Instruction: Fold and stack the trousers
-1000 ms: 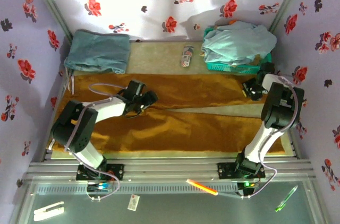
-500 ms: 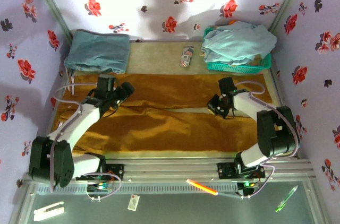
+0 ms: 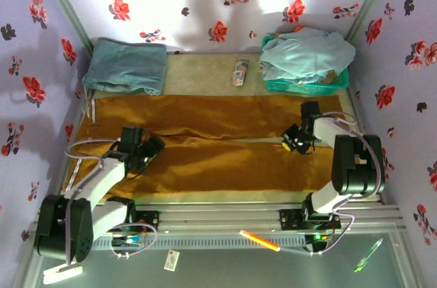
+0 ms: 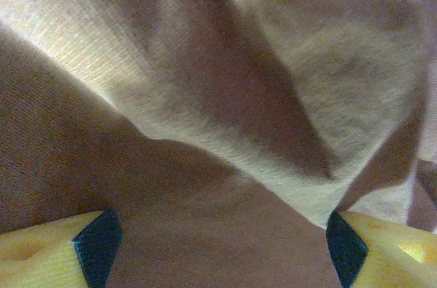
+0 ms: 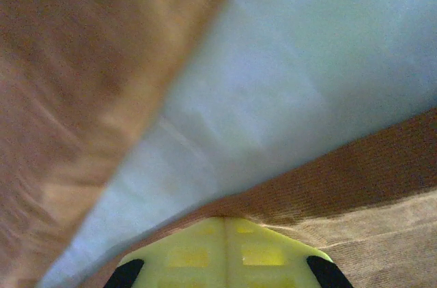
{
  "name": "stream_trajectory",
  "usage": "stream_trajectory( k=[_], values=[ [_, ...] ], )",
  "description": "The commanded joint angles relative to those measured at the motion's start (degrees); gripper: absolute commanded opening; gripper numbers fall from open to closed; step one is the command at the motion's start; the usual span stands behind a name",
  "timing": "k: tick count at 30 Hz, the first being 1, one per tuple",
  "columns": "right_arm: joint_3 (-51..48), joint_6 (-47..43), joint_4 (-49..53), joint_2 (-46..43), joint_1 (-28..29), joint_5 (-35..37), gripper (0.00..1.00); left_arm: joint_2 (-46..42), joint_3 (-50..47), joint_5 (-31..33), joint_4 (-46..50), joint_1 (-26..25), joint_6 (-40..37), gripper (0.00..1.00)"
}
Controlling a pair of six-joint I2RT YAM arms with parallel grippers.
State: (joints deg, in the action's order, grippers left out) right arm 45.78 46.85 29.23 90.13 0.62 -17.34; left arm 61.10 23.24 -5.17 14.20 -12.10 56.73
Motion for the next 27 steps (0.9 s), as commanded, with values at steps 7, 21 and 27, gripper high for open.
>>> stream_trajectory(
  k=[7,21,27],
  values=[
    [7.74,-5.99,7.61,-3.4,-4.13,8.42,0.0,-9.37,-3.77,-1.47,3.48,0.11,4.92,0.83],
    [-8.39,-7.61,6.68,-11.4,-8.39,2.06,0.04,-8.99,4.18,-0.2,9.03,0.12,1.12,0.83],
    [-12.18,-5.16,-2.99,-4.86,-14.34,-3.27,0.0,-7.99,7.23,-0.39,10.33,0.36,0.03,0.83]
  ],
)
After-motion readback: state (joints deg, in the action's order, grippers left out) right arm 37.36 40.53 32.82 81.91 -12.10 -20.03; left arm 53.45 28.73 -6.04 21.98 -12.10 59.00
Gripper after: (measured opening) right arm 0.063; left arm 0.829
